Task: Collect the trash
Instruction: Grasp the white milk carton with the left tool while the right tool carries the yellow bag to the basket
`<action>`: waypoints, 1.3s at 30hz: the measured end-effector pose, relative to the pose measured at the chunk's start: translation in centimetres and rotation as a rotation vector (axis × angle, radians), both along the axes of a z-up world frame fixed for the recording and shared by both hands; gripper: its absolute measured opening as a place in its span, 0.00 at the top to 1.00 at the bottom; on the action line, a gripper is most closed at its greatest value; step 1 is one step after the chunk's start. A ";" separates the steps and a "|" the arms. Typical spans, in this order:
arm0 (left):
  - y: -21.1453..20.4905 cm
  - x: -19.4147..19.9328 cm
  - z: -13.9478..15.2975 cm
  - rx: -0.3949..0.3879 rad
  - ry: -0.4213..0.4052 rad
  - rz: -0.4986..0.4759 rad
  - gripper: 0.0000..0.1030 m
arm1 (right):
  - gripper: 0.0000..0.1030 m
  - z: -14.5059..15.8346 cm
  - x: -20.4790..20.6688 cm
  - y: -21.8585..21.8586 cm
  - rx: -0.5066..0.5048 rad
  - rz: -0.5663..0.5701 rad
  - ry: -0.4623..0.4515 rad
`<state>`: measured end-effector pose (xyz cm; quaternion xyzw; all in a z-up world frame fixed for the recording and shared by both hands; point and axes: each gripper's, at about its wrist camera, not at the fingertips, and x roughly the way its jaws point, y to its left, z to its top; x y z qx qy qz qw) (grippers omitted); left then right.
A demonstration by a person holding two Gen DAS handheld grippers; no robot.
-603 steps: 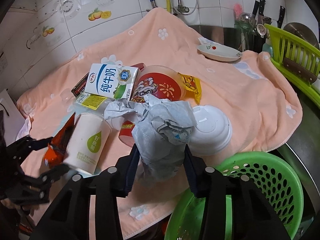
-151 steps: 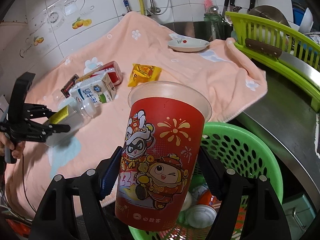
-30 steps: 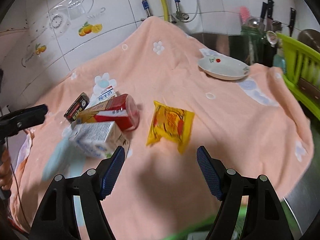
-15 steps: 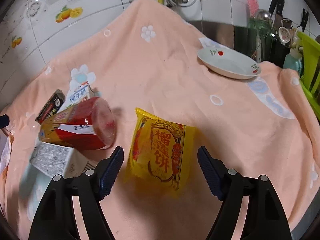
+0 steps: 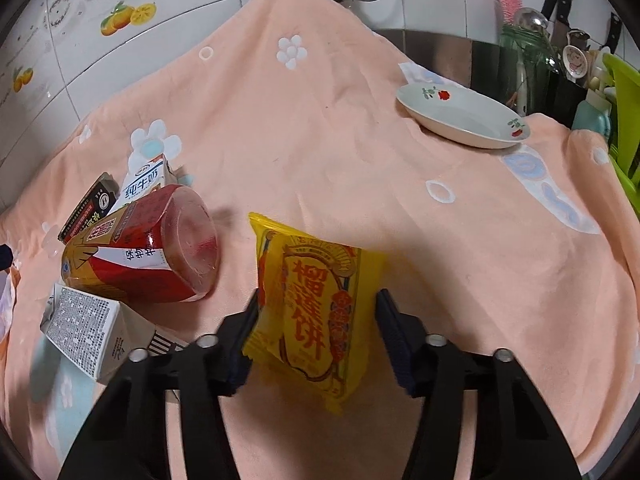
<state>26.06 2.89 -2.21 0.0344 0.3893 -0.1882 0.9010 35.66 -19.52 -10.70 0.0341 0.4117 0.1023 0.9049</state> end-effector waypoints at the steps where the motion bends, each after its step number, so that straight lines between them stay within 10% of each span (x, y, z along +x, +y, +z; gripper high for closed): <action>1: -0.1 -0.1 -0.1 0.006 -0.001 -0.005 0.36 | 0.55 0.0 -0.1 -0.1 0.003 -0.002 0.001; 21: -5.7 0.4 -2.4 0.197 -0.054 -0.328 0.28 | 0.72 2.9 -7.6 -2.7 0.047 -0.011 -0.082; 39: -6.0 3.8 -4.6 0.137 0.014 -0.398 0.27 | 0.72 4.5 -15.3 -3.2 0.037 -0.002 -0.127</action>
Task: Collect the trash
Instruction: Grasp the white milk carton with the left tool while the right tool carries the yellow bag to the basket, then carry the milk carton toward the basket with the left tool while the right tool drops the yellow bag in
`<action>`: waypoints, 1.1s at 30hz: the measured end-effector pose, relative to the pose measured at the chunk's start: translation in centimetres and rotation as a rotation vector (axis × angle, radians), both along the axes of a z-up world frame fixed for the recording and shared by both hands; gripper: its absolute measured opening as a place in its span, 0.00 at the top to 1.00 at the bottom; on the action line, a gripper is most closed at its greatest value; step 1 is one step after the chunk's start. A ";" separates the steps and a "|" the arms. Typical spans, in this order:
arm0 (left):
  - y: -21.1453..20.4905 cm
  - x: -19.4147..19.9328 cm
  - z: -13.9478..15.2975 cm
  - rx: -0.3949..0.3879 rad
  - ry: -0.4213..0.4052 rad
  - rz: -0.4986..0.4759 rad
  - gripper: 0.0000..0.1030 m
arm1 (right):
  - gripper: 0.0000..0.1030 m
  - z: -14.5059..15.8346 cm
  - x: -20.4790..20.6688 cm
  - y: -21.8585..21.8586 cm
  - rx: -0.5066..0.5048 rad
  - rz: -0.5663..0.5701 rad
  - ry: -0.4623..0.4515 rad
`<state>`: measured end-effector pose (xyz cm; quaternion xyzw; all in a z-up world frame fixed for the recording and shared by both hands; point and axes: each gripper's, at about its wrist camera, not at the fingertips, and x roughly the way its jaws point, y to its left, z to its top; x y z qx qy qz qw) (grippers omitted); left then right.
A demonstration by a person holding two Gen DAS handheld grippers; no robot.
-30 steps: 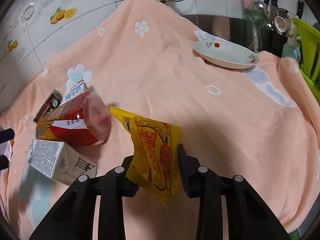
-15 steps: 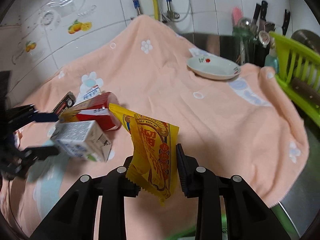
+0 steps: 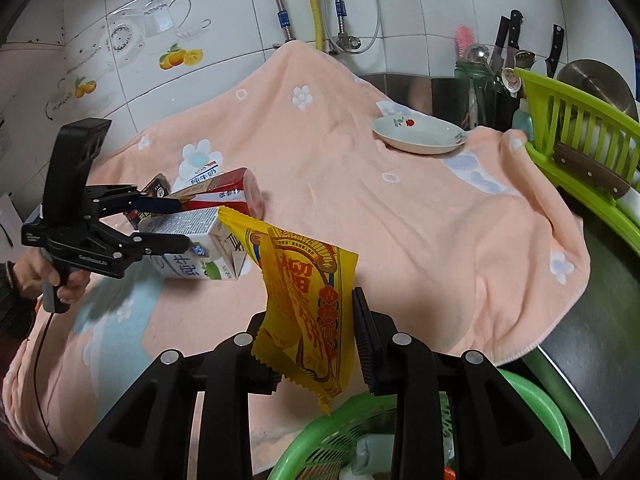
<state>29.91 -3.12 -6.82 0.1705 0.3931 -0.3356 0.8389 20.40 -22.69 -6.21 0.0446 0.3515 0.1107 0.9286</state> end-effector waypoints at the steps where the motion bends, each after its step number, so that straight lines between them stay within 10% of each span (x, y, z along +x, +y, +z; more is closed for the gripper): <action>1: -0.2 -0.1 0.0 0.003 0.006 -0.010 0.27 | 0.72 -0.1 -0.2 0.0 0.002 -0.001 0.001; 33: -3.5 -0.9 -1.3 0.194 -0.018 -0.059 0.30 | 0.72 -1.6 -6.2 -3.4 0.019 -0.112 0.034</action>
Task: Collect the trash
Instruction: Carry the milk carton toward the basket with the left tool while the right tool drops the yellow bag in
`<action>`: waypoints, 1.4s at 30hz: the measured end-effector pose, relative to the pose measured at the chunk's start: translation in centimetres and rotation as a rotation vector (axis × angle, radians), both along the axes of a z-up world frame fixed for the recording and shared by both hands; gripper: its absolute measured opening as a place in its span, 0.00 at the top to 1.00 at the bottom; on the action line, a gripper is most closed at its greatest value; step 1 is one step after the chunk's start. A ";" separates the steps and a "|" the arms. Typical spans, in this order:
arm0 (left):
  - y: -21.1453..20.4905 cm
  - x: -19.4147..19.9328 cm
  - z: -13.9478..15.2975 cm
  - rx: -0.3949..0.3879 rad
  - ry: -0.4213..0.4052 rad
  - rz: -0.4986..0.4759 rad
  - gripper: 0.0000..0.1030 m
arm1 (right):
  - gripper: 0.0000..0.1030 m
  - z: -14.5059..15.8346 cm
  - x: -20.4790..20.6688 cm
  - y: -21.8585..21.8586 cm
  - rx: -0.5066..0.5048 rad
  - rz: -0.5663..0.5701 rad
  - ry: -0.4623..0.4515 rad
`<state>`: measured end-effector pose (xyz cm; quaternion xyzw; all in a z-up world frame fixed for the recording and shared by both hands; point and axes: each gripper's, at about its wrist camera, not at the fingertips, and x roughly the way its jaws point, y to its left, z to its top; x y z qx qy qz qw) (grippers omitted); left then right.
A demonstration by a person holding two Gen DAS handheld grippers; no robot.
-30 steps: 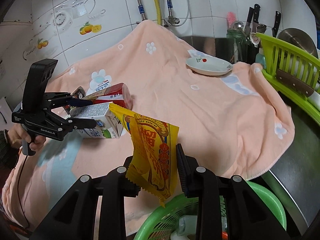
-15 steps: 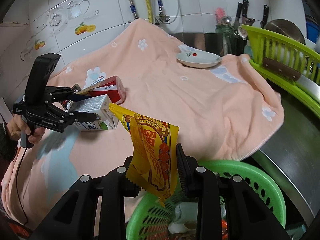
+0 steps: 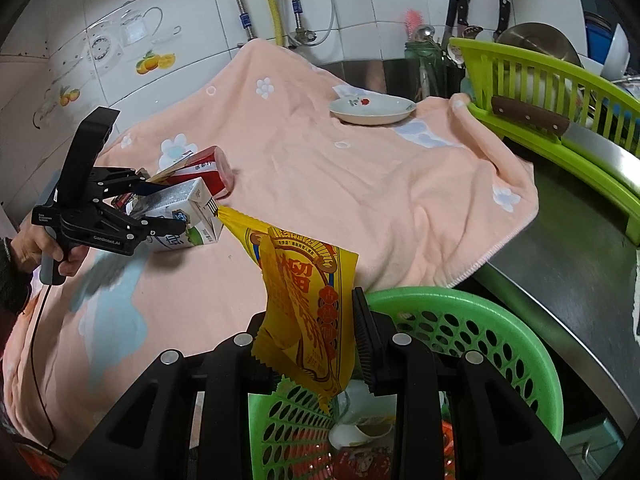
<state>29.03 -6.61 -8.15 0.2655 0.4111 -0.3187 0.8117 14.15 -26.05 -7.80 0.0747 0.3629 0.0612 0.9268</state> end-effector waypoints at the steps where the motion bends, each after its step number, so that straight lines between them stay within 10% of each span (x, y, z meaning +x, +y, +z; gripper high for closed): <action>1: -0.1 0.1 -0.1 0.013 -0.003 0.006 0.30 | 0.72 0.0 -0.1 0.0 0.003 -0.003 0.000; 6: -0.2 0.4 0.0 0.013 0.010 0.037 0.33 | 0.72 -0.2 -0.9 -0.4 0.018 -0.020 0.004; 11: 0.6 1.0 0.7 -0.038 0.076 0.146 0.60 | 0.72 -0.3 -1.6 -1.0 0.018 -0.037 0.005; 23: 1.0 -2.3 1.8 -0.141 0.085 0.222 0.62 | 0.72 0.1 -4.6 -2.2 0.003 -0.080 -0.014; 42: -6.0 -10.0 5.4 -0.281 0.093 0.083 0.62 | 0.69 0.0 -9.3 -5.1 -0.081 -0.168 -0.007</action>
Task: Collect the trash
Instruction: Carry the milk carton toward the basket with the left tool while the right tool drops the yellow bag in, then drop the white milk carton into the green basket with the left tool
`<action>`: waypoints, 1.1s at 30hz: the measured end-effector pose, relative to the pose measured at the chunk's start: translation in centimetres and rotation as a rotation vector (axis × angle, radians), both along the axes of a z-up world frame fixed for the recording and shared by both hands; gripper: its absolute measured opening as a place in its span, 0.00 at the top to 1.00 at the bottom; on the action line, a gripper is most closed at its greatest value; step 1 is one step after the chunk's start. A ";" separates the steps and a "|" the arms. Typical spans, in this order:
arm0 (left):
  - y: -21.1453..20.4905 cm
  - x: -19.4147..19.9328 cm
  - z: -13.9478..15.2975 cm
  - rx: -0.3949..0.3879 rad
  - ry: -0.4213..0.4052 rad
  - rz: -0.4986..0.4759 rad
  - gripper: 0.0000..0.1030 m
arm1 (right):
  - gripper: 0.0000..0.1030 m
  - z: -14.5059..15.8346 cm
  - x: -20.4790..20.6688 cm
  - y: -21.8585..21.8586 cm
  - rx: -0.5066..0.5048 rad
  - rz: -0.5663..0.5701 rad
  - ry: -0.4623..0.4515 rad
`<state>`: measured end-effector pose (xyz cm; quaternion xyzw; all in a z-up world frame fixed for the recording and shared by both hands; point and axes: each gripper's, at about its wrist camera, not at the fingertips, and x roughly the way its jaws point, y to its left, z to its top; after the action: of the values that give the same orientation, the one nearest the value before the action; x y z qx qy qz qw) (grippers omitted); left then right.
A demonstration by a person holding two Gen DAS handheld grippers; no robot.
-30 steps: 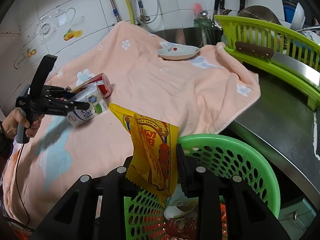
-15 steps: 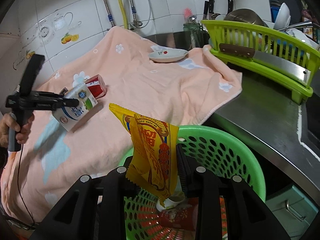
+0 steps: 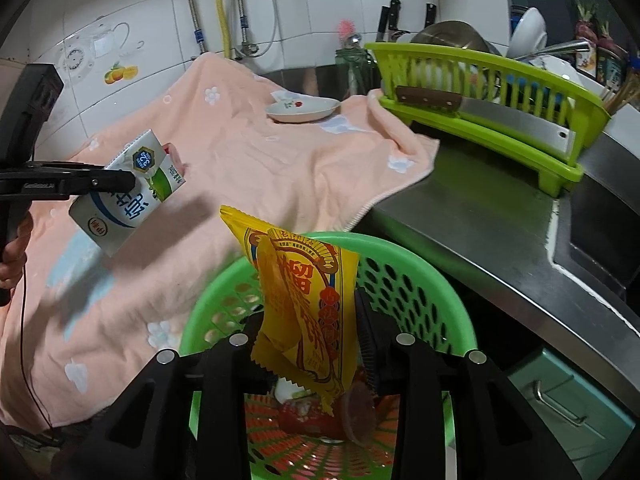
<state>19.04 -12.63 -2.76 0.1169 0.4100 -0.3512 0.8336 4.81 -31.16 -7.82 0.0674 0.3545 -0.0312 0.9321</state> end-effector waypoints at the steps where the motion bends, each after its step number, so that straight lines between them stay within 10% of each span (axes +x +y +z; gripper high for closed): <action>1: -0.3 -0.2 0.0 -0.004 0.003 -0.004 0.62 | 0.67 0.0 -0.2 -0.3 -0.001 -0.004 0.001; 16: -6.1 -3.5 0.0 -0.023 0.018 -0.094 0.62 | 0.35 -0.1 -2.2 -2.4 0.007 -0.053 -0.020; 33: -9.7 -4.7 -0.9 -0.033 0.063 -0.138 0.61 | 0.26 0.9 -4.3 -3.9 0.007 -0.082 -0.071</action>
<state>14.38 -22.31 -3.62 0.1201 0.4214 -0.4178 0.7959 0.52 -35.06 -6.96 0.0864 0.3181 -0.0658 0.9418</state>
